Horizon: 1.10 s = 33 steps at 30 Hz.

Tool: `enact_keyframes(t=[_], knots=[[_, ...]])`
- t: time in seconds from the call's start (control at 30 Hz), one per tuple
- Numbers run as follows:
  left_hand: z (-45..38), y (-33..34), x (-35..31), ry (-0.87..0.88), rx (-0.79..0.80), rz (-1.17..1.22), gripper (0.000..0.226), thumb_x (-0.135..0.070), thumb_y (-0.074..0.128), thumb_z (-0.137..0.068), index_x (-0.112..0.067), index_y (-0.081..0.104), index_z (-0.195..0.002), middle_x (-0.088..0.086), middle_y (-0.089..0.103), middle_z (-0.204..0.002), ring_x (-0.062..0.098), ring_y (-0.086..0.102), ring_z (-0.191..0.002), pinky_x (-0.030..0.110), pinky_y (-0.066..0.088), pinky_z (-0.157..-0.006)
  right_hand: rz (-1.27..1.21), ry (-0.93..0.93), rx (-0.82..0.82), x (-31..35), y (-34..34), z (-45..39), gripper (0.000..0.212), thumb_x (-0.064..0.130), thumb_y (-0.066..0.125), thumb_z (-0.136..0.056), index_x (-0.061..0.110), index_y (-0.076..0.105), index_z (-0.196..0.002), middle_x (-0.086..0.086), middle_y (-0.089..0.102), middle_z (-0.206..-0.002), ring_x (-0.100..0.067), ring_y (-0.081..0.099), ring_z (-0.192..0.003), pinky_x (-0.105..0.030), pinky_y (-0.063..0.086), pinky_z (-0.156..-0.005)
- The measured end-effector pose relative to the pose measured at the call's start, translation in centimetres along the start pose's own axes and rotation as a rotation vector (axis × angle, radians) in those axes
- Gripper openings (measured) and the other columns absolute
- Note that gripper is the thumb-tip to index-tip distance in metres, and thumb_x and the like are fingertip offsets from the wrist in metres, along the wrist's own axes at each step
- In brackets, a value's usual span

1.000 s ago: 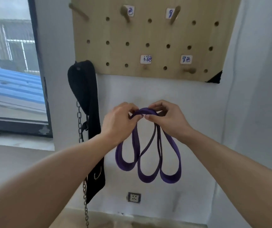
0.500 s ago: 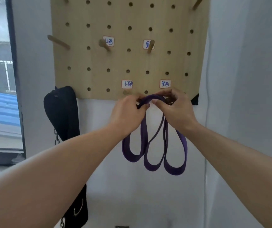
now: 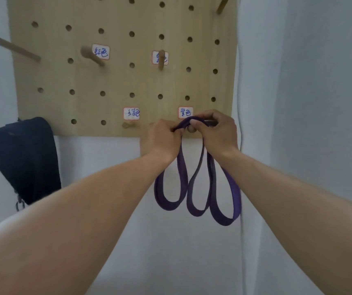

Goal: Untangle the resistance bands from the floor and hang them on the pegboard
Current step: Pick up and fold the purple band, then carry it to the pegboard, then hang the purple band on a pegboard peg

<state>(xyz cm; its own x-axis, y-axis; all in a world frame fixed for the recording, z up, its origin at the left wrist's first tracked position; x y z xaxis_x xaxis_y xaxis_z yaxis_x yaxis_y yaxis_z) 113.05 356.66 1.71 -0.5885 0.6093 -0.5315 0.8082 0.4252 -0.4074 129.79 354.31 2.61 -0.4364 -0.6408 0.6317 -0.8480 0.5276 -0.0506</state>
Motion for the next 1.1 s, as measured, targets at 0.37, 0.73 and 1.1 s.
enact_keyframes(t=[0.37, 0.73, 1.1], knots=[[-2.5, 2.7, 2.9, -0.019, 0.019, -0.102, 0.024, -0.037, 0.058, -0.099, -0.028, 0.080, -0.100, 0.000, 0.072, -0.082, 0.024, 0.065, -0.077, 0.033, 0.049, -0.064, -0.269, 0.245, 0.047, -4.8, 2.3, -2.8, 0.013, 0.010, 0.082, -0.088, 0.014, 0.081, -0.100, 0.000, 0.079, -0.101, -0.011, 0.075, -0.100, -0.026, 0.060, -0.095], [-3.8, 3.9, 3.2, -0.024, 0.005, -0.248, 0.021, -0.034, 0.058, -0.098, -0.024, 0.076, -0.095, 0.003, 0.072, -0.088, 0.028, 0.067, -0.083, 0.033, 0.047, -0.065, -0.288, 0.242, 0.017, -7.1, 3.5, -3.9, 0.021, 0.010, 0.080, -0.090, 0.009, 0.079, -0.112, -0.009, 0.079, -0.112, -0.017, 0.074, -0.108, -0.034, 0.057, -0.103], [4.1, 3.0, 6.2, -0.006, 0.159, 0.063, 0.065, -0.038, 0.066, -0.092, -0.036, 0.039, -0.151, -0.010, 0.053, -0.147, 0.016, 0.050, -0.134, 0.041, 0.045, -0.110, 0.228, 0.126, -0.109, -6.7, 1.1, 6.8, 0.035, 0.018, 0.061, -0.101, 0.032, 0.067, -0.133, 0.012, 0.060, -0.130, -0.008, 0.059, -0.117, -0.029, 0.052, -0.101]])
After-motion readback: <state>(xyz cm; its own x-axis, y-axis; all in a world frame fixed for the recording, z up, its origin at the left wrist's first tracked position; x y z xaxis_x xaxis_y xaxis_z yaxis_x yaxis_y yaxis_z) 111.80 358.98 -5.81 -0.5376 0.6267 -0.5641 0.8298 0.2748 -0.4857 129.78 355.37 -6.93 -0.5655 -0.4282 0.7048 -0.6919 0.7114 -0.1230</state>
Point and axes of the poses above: each hand's wrist, its own z-axis away from the middle knuckle, its own y-axis out of the palm, x = y × z, the point moved 8 cm from there along -z, towards the middle knuckle
